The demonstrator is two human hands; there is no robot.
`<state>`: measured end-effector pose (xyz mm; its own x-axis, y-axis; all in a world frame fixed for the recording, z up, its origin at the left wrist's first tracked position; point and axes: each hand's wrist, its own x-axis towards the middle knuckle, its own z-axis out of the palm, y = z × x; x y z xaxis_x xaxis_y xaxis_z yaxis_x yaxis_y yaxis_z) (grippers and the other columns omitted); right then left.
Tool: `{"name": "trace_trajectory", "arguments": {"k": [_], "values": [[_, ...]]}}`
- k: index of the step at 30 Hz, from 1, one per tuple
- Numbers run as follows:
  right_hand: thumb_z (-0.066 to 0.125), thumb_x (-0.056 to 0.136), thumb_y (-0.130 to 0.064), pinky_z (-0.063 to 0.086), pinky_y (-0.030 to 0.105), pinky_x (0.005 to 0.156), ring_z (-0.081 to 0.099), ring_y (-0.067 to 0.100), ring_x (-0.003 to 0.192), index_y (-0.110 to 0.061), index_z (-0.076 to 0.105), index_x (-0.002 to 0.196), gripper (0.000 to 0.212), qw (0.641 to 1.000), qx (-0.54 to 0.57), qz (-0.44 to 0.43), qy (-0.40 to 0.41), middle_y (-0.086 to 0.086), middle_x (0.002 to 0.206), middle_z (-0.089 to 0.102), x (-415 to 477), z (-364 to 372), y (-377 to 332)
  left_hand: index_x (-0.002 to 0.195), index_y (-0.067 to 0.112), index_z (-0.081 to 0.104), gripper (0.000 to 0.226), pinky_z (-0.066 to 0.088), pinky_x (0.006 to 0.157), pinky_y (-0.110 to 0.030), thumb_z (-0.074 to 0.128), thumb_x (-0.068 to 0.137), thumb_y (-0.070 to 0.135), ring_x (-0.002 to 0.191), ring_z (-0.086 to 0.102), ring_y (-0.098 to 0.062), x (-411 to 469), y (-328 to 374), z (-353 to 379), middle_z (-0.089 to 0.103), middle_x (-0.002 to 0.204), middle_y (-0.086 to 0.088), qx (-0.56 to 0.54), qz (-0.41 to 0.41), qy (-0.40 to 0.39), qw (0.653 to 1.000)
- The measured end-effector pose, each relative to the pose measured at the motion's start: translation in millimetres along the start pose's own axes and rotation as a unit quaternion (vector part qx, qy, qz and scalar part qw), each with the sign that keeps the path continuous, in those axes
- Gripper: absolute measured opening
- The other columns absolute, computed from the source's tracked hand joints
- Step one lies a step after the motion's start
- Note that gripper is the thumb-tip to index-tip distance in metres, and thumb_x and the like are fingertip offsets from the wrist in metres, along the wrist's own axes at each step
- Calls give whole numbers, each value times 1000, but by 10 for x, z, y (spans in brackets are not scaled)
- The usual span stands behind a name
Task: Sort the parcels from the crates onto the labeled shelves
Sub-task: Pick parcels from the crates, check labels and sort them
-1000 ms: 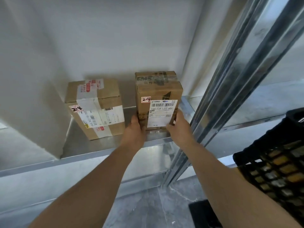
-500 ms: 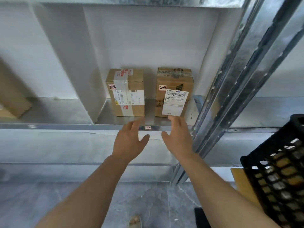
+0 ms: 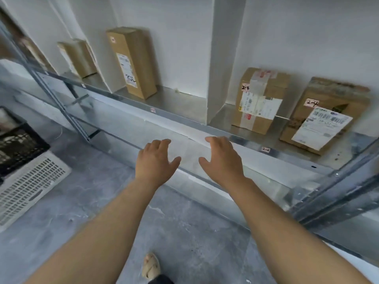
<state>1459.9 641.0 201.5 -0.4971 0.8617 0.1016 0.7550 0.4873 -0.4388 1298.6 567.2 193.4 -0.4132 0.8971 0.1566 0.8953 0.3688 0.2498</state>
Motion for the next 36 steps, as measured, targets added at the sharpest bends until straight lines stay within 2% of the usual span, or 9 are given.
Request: {"name": "trace_trajectory", "arguments": {"k": [8,16,24,29,36], "values": [[59,91,-41,45,33,94,47,22,122,-21,42,137,53,993,-57,-103,-33,5,138,45,330,442,-897,139,18,43,59,35,98,-38,54,90,48,124,45,-27,-115,-1022,-239,51,136,-5,10,-96,28,995],[57,91,-38,45,32,89,47,23,118,-17,44,135,51,969,-81,-218,-79,6,134,46,750,1054,-2373,139,20,40,60,35,98,-38,50,89,53,123,44,-27,-112,-2471,-655,49,136,-5,18,-186,57,981],[56,91,-34,39,33,97,41,23,126,-18,41,141,54,941,-74,-308,-118,4,136,42,1050,1789,-3892,142,19,36,64,35,101,-40,50,90,55,125,43,-25,-288,-3933,-1044,48,135,-4,19,-274,84,958],[55,91,-36,42,34,95,41,21,126,-20,40,141,55,922,-54,-360,-131,3,134,43,1120,2249,-4752,141,20,37,62,33,104,-39,49,90,54,128,41,-24,-435,-4678,-1296,47,137,-3,38,-321,92,942],[56,89,-36,44,35,92,46,23,120,-17,47,132,48,899,-48,-418,-125,3,129,46,1339,2651,-5577,137,20,40,60,36,99,-39,53,88,52,120,45,-25,-406,-5432,-1492,51,128,-3,40,-371,114,921]]}}
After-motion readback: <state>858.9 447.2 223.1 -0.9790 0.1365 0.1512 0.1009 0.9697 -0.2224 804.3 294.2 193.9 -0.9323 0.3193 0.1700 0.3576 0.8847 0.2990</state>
